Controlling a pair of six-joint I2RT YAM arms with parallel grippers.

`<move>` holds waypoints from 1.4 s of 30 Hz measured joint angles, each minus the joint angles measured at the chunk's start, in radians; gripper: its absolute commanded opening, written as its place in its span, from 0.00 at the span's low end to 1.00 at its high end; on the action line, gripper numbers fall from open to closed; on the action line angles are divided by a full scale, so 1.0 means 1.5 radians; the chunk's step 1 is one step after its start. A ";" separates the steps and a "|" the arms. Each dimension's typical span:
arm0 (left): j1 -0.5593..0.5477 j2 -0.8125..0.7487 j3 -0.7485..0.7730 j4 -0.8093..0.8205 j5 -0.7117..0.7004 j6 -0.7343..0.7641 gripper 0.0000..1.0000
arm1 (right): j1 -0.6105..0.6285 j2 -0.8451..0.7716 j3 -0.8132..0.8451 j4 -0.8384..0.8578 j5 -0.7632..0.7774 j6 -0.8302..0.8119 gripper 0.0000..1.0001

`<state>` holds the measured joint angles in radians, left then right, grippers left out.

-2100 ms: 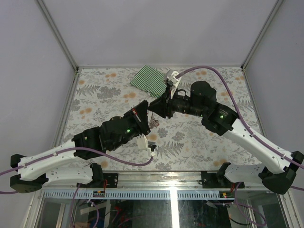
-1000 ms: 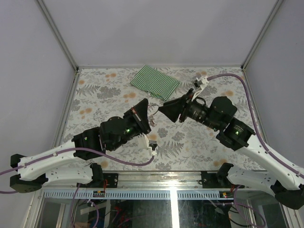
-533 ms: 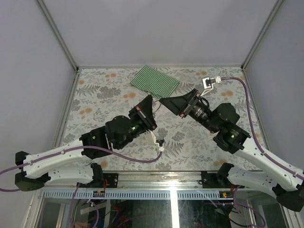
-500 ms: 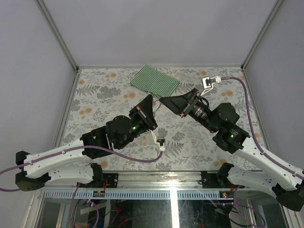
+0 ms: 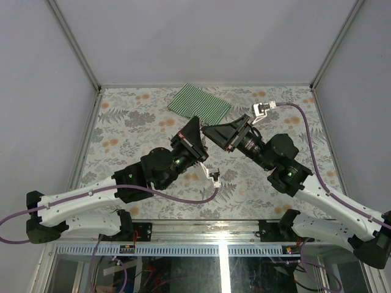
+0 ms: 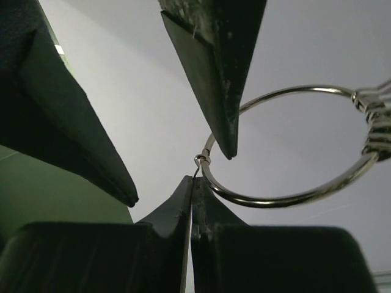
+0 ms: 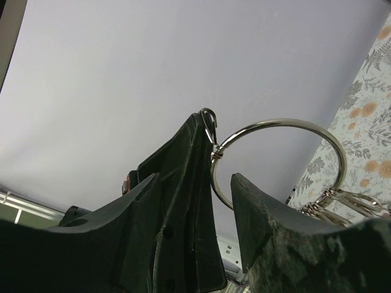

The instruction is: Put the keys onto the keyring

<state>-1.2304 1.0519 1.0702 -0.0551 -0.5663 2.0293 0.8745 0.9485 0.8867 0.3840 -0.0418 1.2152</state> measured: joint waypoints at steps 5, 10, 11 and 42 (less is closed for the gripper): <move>0.000 0.003 -0.014 0.043 -0.002 -0.014 0.00 | 0.000 0.000 -0.010 0.021 0.001 0.016 0.52; 0.000 0.003 -0.031 0.080 -0.004 -0.028 0.00 | 0.000 0.000 -0.015 0.057 0.010 0.022 0.49; 0.000 0.003 -0.034 0.088 -0.005 -0.031 0.00 | 0.000 0.000 -0.016 0.062 0.014 0.023 0.49; -0.010 0.004 -0.043 0.162 -0.014 -0.064 0.00 | 0.000 0.025 -0.023 0.112 0.040 0.063 0.34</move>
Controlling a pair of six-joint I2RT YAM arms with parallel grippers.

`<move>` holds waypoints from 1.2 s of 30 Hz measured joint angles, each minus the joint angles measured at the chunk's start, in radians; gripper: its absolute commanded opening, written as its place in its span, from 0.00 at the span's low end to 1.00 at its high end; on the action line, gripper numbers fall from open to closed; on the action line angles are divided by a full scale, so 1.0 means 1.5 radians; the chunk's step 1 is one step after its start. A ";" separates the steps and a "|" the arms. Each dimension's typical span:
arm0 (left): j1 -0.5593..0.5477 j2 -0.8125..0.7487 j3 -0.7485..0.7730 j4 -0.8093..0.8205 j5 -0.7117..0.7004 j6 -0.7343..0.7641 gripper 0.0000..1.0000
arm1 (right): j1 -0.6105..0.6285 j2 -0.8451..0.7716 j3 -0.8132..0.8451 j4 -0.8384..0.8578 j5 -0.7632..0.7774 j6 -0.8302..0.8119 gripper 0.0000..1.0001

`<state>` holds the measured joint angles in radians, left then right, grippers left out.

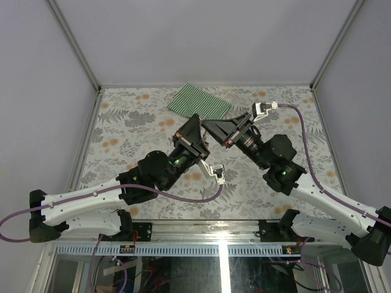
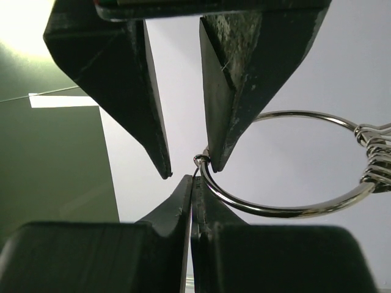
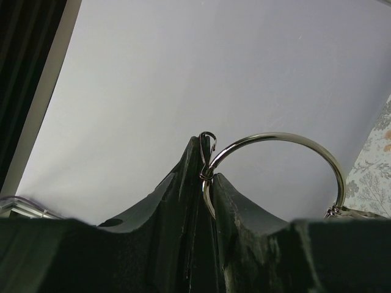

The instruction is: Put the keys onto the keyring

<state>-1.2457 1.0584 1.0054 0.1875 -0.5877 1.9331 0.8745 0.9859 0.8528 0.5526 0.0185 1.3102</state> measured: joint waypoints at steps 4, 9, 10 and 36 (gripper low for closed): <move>0.000 0.000 0.000 0.000 0.000 0.000 0.00 | 0.000 0.005 0.000 0.004 0.000 0.000 0.34; -0.001 0.001 0.000 0.000 0.001 0.000 0.00 | 0.000 0.012 0.000 0.011 0.000 0.000 0.35; -0.002 0.001 0.000 0.000 0.001 0.000 0.00 | 0.000 0.013 0.000 0.013 0.000 0.000 0.34; -0.003 -0.010 -0.021 0.045 0.013 -0.019 0.56 | 0.000 0.020 0.000 -0.017 0.028 -0.052 0.00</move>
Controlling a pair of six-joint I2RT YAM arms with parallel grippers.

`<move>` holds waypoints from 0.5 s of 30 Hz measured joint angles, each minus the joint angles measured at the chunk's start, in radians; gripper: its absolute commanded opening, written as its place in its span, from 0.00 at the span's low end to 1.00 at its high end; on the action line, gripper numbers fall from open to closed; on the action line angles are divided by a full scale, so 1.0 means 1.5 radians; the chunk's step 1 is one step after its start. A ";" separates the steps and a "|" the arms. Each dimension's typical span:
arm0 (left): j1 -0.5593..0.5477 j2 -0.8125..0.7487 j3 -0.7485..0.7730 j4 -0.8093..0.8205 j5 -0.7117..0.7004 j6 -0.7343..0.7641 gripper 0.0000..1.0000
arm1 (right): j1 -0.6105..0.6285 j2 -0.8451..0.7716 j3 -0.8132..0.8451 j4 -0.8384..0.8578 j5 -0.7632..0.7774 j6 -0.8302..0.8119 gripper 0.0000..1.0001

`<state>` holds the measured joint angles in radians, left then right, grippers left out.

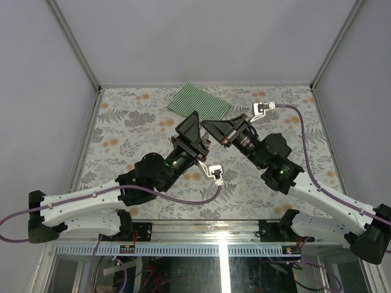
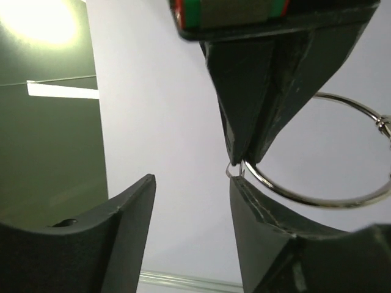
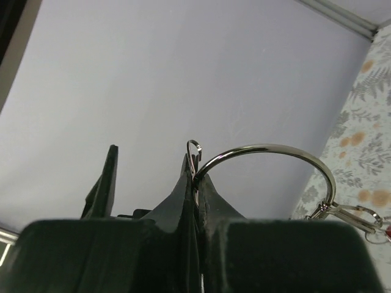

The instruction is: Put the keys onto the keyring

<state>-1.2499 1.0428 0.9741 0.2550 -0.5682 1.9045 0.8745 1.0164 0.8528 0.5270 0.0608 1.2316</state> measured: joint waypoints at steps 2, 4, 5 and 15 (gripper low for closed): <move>0.000 -0.007 -0.006 -0.001 0.003 -0.014 0.59 | 0.000 -0.008 0.000 -0.020 0.010 -0.018 0.00; 0.000 -0.015 -0.008 -0.007 0.005 -0.040 0.61 | 0.000 -0.020 0.000 -0.036 0.022 -0.037 0.00; 0.000 -0.020 -0.008 -0.010 0.005 -0.055 0.61 | 0.000 -0.029 0.000 -0.049 0.030 -0.050 0.00; -0.004 -0.070 0.049 -0.155 -0.035 -0.460 0.67 | 0.000 -0.102 0.027 -0.167 0.049 -0.202 0.00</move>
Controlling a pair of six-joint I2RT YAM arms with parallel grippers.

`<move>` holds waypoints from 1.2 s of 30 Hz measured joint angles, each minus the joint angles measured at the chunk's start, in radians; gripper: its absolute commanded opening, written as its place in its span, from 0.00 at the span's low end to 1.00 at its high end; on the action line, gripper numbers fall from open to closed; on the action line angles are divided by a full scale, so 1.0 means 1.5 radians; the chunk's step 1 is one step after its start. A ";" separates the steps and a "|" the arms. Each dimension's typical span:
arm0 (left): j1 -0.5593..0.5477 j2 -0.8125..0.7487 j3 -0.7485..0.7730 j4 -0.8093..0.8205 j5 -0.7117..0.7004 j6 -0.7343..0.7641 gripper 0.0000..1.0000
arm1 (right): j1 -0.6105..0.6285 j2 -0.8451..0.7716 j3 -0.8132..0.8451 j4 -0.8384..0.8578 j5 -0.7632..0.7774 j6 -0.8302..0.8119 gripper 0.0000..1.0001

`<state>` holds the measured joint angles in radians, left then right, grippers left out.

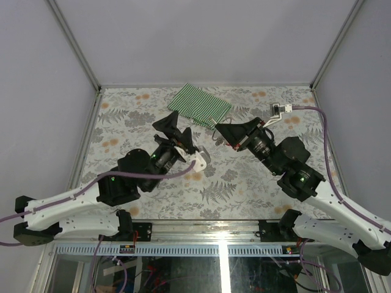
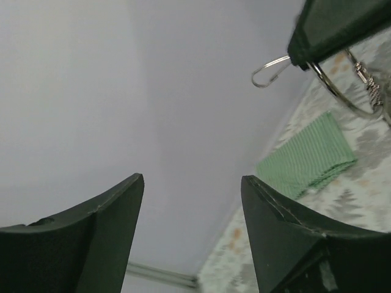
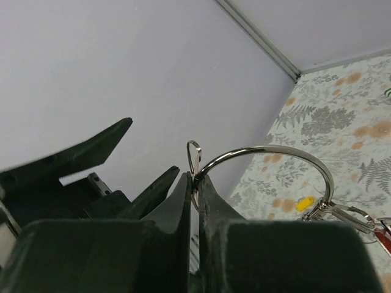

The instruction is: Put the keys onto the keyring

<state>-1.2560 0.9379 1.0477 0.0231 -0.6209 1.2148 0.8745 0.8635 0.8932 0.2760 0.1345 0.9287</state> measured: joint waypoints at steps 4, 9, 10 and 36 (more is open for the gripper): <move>0.000 0.007 0.073 -0.108 -0.003 -0.243 0.69 | 0.000 -0.019 0.016 -0.054 -0.022 -0.052 0.00; 0.000 -0.047 0.065 -0.158 0.048 -0.434 0.73 | 0.000 -0.029 0.031 -0.117 -0.056 -0.097 0.00; 0.000 -0.065 0.054 -0.160 0.070 -0.454 0.73 | 0.000 -0.029 0.038 -0.135 -0.067 -0.107 0.00; 0.000 -0.152 -0.059 -0.101 0.459 -0.408 0.41 | 0.000 0.016 0.143 -0.271 -0.373 -0.148 0.00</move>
<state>-1.2564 0.7105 0.9588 -0.1280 0.0677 0.6033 0.8745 0.8867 1.1080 -0.1299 -0.4252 0.7074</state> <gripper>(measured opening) 0.452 0.026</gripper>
